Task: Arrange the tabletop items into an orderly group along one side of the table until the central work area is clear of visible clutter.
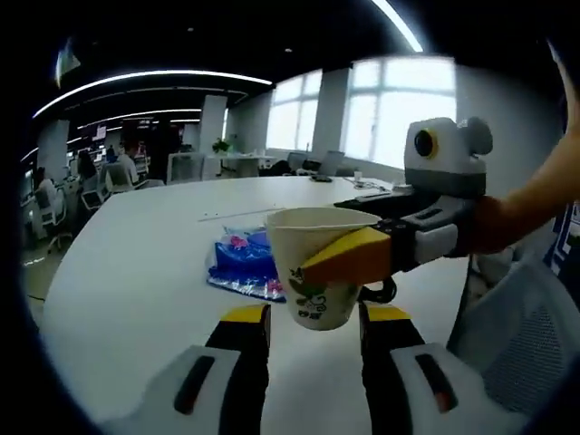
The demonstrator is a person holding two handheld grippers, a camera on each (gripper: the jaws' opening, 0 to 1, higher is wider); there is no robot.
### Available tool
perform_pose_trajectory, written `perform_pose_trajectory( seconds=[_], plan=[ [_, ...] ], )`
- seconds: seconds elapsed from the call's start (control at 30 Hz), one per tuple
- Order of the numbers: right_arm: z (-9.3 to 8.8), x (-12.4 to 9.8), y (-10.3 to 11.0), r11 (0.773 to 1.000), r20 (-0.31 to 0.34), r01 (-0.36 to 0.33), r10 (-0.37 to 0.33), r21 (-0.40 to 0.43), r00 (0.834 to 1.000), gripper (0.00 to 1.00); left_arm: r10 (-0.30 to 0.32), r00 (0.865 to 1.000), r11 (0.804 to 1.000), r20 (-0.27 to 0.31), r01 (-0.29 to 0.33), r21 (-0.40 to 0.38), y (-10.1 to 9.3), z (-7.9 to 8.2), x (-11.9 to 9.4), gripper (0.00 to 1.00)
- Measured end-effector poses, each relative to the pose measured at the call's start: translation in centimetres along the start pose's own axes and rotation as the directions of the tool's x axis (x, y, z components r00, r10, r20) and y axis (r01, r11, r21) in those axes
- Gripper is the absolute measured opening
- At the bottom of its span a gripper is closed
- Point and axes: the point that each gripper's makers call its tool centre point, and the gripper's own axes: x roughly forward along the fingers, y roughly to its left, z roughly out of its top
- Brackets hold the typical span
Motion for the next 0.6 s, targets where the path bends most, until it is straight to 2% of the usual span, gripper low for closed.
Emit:
perform_pose_trajectory(
  seconds=[0.13, 0.2, 0.27, 0.43, 0.57, 0.6],
  plan=[
    [-1.3, -0.2, -0.1, 1.000, 0.012, -0.022, 0.022, 0.018, 1.000, 0.36, 0.094, 0.995, 0.995, -0.034, -0.094, -0.022, 2.2, -1.0, -2.4, 0.46],
    [-2.1, -0.3, 0.0, 1.000, 0.004, -0.030, 0.030, 0.011, 1.000, 0.36, 0.139, 0.990, 0.989, -0.023, -0.140, -0.053, 3.1, -0.4, -3.0, 0.54],
    [-2.9, -0.3, 0.2, 0.999, -0.010, -0.038, 0.038, 0.009, 0.999, 0.36, 0.163, 0.987, 0.986, -0.015, -0.163, -0.043, 3.6, 0.1, -3.4, 0.63],
    [-4.2, -0.3, 1.1, 0.997, -0.018, -0.071, 0.071, 0.018, 0.997, 0.37, 0.178, 0.984, 0.983, 0.007, -0.178, -0.045, 3.6, 1.4, -4.2, 0.67],
    [-5.0, -0.3, 1.1, 0.997, -0.036, -0.071, 0.071, 0.014, 0.997, 0.39, 0.178, 0.984, 0.982, -0.002, -0.178, -0.064, 3.5, 1.4, -4.7, 0.72],
    [-5.2, -0.4, 1.2, 0.997, -0.037, -0.075, 0.075, 0.015, 0.996, 0.39, 0.177, 0.984, 0.982, 0.012, -0.176, -0.065, 3.4, 1.4, -4.9, 0.73]
  ],
)
